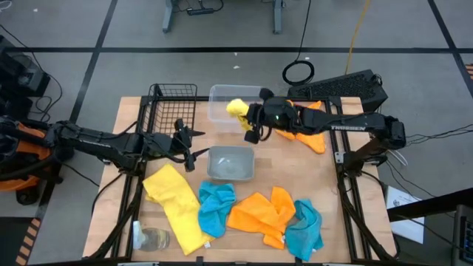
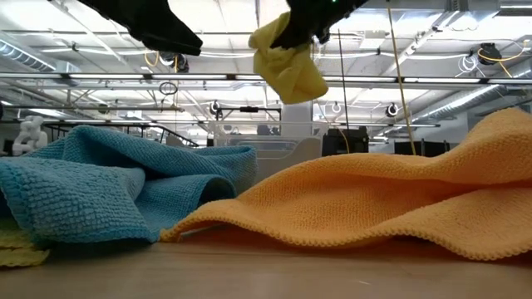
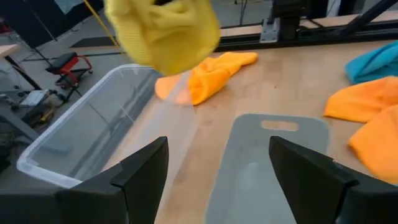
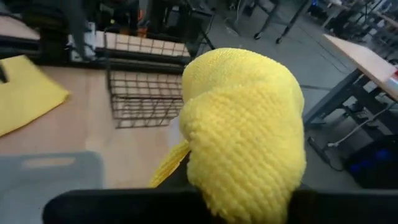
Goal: Sort microfiber towel by color & place in baskets
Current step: Put the right yellow microfiber cloth into the transparent bin
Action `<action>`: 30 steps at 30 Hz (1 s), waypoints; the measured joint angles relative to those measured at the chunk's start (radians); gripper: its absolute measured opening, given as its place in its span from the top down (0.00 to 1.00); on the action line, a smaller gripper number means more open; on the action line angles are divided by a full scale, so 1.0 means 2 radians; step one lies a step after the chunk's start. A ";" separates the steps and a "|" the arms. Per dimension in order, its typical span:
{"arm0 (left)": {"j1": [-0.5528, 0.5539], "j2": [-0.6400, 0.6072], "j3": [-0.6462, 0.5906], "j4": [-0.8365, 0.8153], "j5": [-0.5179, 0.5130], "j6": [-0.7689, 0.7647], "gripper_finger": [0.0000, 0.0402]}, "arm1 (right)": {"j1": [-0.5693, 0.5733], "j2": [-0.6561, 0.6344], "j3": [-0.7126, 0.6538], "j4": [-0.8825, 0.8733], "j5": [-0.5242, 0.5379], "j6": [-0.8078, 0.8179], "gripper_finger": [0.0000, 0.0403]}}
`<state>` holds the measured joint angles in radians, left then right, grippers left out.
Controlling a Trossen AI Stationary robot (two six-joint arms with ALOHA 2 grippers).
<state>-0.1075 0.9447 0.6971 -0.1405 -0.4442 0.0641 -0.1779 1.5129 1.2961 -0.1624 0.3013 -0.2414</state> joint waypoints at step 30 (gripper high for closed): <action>0.018 0.000 0.000 0.021 0.000 -0.002 0.30 | -0.191 0.169 0.000 0.044 -0.155 0.071 0.93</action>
<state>-0.0711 0.9447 0.6975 -0.0981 -0.4436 0.0593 -0.5590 1.8506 1.2953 -0.0742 -0.0085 -0.0989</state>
